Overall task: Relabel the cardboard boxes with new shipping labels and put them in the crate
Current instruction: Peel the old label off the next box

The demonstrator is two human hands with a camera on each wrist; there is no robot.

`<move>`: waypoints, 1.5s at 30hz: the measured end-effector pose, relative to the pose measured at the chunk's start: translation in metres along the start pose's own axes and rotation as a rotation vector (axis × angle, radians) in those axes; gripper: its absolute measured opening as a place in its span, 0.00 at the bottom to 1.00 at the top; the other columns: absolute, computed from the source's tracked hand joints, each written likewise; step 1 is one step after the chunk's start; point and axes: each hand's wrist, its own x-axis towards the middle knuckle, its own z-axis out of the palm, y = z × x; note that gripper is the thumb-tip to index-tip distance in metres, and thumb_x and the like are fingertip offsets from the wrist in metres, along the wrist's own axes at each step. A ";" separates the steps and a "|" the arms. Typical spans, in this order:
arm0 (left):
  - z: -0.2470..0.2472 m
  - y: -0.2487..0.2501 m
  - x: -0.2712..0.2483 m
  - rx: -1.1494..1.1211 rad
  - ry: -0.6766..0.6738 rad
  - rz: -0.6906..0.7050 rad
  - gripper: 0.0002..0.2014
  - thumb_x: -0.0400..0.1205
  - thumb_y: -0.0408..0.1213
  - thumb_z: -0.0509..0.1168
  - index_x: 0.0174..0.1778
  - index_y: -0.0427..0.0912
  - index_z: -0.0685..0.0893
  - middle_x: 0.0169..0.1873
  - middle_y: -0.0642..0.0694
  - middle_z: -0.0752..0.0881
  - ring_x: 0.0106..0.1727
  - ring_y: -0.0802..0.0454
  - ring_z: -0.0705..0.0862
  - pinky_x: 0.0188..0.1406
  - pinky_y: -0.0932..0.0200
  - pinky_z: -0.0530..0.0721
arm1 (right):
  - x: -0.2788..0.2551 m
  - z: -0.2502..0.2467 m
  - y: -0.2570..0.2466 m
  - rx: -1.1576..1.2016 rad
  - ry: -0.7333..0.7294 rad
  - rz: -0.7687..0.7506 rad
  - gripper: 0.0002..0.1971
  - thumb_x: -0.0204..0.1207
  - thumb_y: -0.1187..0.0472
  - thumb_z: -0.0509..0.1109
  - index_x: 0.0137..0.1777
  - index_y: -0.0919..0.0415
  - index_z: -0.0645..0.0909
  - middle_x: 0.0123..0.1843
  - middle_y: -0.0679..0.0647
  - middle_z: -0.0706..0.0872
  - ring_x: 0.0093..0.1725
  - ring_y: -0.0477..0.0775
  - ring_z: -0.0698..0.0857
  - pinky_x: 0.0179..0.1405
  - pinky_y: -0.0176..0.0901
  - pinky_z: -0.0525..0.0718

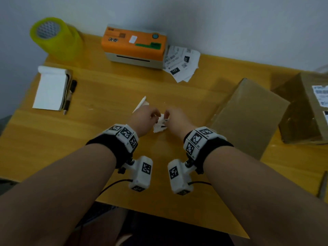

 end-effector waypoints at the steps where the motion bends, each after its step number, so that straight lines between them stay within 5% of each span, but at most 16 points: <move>1: 0.001 -0.002 0.001 -0.009 0.001 -0.016 0.12 0.85 0.34 0.59 0.60 0.39 0.84 0.56 0.41 0.85 0.51 0.48 0.83 0.47 0.59 0.78 | 0.003 0.001 -0.001 -0.026 0.001 -0.004 0.08 0.80 0.68 0.60 0.54 0.61 0.79 0.53 0.59 0.82 0.50 0.59 0.82 0.50 0.52 0.84; 6: -0.002 -0.018 -0.003 -0.076 0.012 -0.122 0.12 0.86 0.37 0.57 0.60 0.41 0.83 0.58 0.42 0.83 0.52 0.44 0.83 0.52 0.50 0.83 | 0.013 0.001 0.001 -0.297 0.008 -0.007 0.08 0.81 0.64 0.63 0.58 0.61 0.79 0.58 0.59 0.80 0.50 0.58 0.81 0.45 0.48 0.81; 11: -0.010 -0.025 -0.003 -0.110 0.031 -0.150 0.11 0.86 0.38 0.57 0.59 0.42 0.82 0.58 0.43 0.83 0.50 0.42 0.83 0.51 0.48 0.83 | 0.017 -0.007 0.004 -0.235 -0.051 0.036 0.13 0.80 0.60 0.67 0.61 0.65 0.76 0.58 0.59 0.81 0.55 0.59 0.82 0.42 0.47 0.79; 15: -0.023 -0.019 0.002 -0.109 0.040 -0.124 0.12 0.86 0.39 0.58 0.60 0.41 0.82 0.59 0.43 0.82 0.56 0.45 0.81 0.51 0.55 0.78 | 0.014 -0.016 -0.001 -0.201 -0.179 0.006 0.10 0.81 0.66 0.64 0.56 0.68 0.84 0.57 0.61 0.86 0.55 0.59 0.85 0.54 0.48 0.85; 18: -0.036 -0.007 0.008 -0.090 0.026 -0.089 0.12 0.85 0.37 0.59 0.60 0.39 0.83 0.59 0.42 0.83 0.59 0.46 0.81 0.51 0.58 0.75 | 0.006 -0.028 -0.002 -0.174 -0.193 0.006 0.12 0.81 0.68 0.62 0.60 0.66 0.83 0.61 0.60 0.85 0.59 0.58 0.83 0.54 0.44 0.84; 29: -0.077 0.054 0.069 0.072 0.082 0.057 0.12 0.84 0.39 0.60 0.60 0.39 0.82 0.58 0.43 0.84 0.58 0.47 0.81 0.51 0.60 0.75 | -0.002 -0.139 0.001 -0.032 0.170 -0.062 0.11 0.81 0.58 0.61 0.54 0.62 0.83 0.54 0.56 0.86 0.49 0.53 0.82 0.43 0.43 0.78; 35: -0.040 0.065 0.145 0.236 -0.001 0.028 0.23 0.81 0.46 0.64 0.70 0.42 0.74 0.69 0.40 0.73 0.67 0.43 0.76 0.67 0.50 0.76 | 0.026 -0.189 0.035 0.080 0.324 0.039 0.14 0.79 0.65 0.60 0.54 0.76 0.82 0.49 0.70 0.88 0.50 0.68 0.86 0.50 0.60 0.85; 42: -0.006 0.058 0.190 0.486 -0.106 0.044 0.32 0.80 0.52 0.63 0.76 0.40 0.62 0.76 0.36 0.62 0.76 0.36 0.64 0.70 0.41 0.72 | 0.072 -0.186 0.043 0.087 0.251 0.043 0.15 0.80 0.65 0.60 0.54 0.77 0.82 0.50 0.70 0.87 0.51 0.66 0.86 0.52 0.61 0.84; 45: -0.005 0.056 0.194 0.531 -0.088 0.061 0.26 0.80 0.51 0.63 0.67 0.37 0.70 0.66 0.36 0.74 0.66 0.37 0.74 0.60 0.44 0.78 | 0.080 -0.182 0.043 0.134 0.229 0.044 0.13 0.80 0.64 0.61 0.53 0.72 0.83 0.50 0.65 0.88 0.51 0.62 0.86 0.53 0.57 0.85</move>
